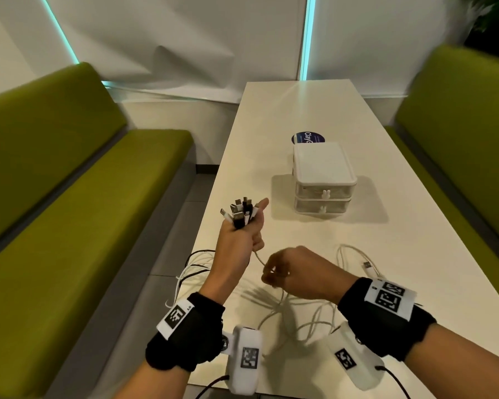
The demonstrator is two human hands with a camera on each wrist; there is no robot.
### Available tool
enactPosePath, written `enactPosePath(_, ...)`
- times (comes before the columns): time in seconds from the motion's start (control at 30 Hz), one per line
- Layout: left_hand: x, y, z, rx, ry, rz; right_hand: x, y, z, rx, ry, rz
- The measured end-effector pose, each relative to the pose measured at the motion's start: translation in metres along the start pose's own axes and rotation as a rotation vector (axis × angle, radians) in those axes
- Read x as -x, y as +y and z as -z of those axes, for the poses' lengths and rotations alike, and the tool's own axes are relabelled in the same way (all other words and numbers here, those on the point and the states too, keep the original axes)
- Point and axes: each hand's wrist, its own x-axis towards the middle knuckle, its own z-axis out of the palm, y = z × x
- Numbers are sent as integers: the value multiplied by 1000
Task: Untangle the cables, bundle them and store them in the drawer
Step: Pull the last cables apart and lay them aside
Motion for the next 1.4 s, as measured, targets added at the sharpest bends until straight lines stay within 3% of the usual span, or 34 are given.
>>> enactPosePath(0.07, 1, 2, 3, 6, -31, 25, -2, 8, -6, -1, 27, -15)
enactPosePath(0.2, 12, 8, 7, -145, -188, 81, -1, 19, -3, -27, 224, -48)
enactPosePath(0.3, 11, 2, 1, -556, -236, 74, 1, 25, -2, -58, 355, -35)
enactPosePath(0.4, 12, -4, -1, -1092, -318, -3, 5, 29, -4, -93, 335, -46)
enactPosePath(0.53, 9, -7, 4, -1297, -416, 29, 5, 29, -10, -105, 281, 1)
enactPosePath(0.6, 6, 1, 12, -1297, -380, 12, 6, 31, -8, -126, 232, 16)
enactPosePath(0.8, -16, 30, 66, -850, 156, -107, 17, 56, 4, -116, 224, -28)
enactPosePath(0.87, -22, 29, 79, -817, 227, -91, 19, 59, 6, -145, 259, -27)
enactPosePath(1.0, -16, 11, 75, -908, 148, -197, 14, 52, 13, -184, 336, -18)
enactPosePath(1.13, 3, -3, 40, -705, -102, -341, 8, 42, 11, 9, 341, 43)
enactPosePath(1.23, 12, -16, 18, -741, -224, -410, 1, 33, 9, 41, 328, 55)
enactPosePath(1.3, 16, -22, 11, -766, -239, -366, -2, 28, 9, 71, 302, 18)
enactPosePath(1.4, 17, -18, 5, -747, -208, -126, -1, 25, 7, 245, 303, -31)
